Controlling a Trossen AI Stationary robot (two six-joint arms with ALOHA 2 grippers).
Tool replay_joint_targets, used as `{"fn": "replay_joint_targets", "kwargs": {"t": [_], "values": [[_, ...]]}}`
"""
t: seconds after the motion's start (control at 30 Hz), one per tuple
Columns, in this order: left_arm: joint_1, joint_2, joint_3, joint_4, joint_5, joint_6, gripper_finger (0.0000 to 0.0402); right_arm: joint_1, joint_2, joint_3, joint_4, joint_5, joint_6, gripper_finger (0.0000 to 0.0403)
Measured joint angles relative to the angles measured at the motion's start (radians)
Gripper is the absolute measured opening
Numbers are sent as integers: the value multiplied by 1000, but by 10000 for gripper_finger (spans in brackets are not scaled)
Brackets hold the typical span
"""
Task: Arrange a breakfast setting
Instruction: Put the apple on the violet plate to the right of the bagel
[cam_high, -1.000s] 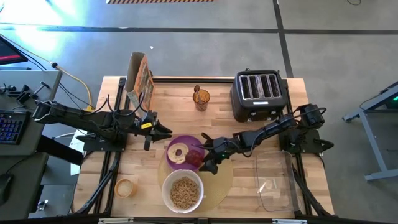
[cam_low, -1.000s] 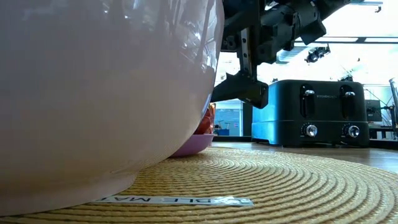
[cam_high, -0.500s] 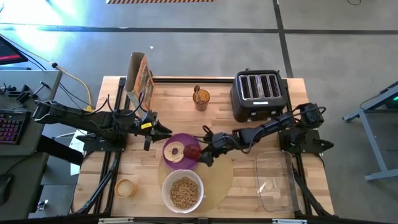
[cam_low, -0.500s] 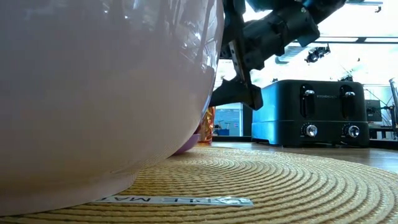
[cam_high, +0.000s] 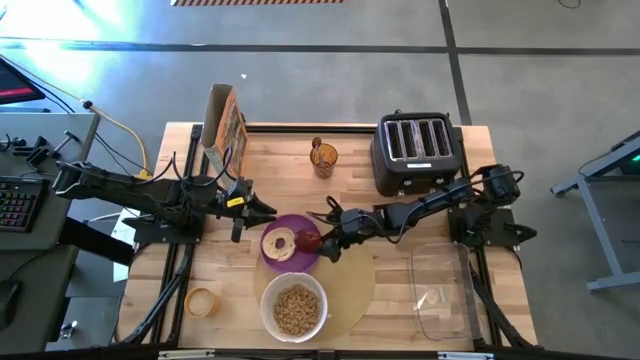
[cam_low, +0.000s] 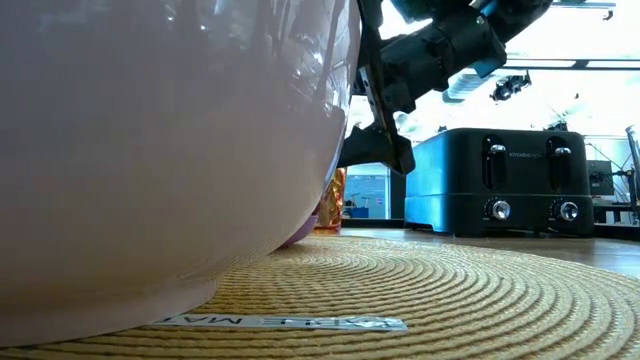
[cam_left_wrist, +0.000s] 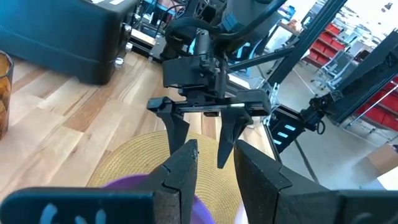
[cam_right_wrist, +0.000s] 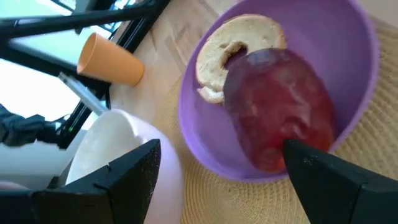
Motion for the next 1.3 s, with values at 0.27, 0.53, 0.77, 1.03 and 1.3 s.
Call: {"fn": "replay_joint_targets", "kwargs": {"t": [0.27,0.53,0.77,1.03,1.3], "values": [[0,0,0,0,0,3,95,-26,0,0,-1,7,21,317],[0,0,0,0,0,-5,95,-27,0,0,-34,3,46,317],[0,0,0,0,0,-6,95,-8,0,0,-36,-16,66,317],[0,0,0,0,0,-6,95,15,0,0,18,-20,67,317],[0,0,0,0,0,-2,95,-17,0,0,24,-72,48,317]]}}
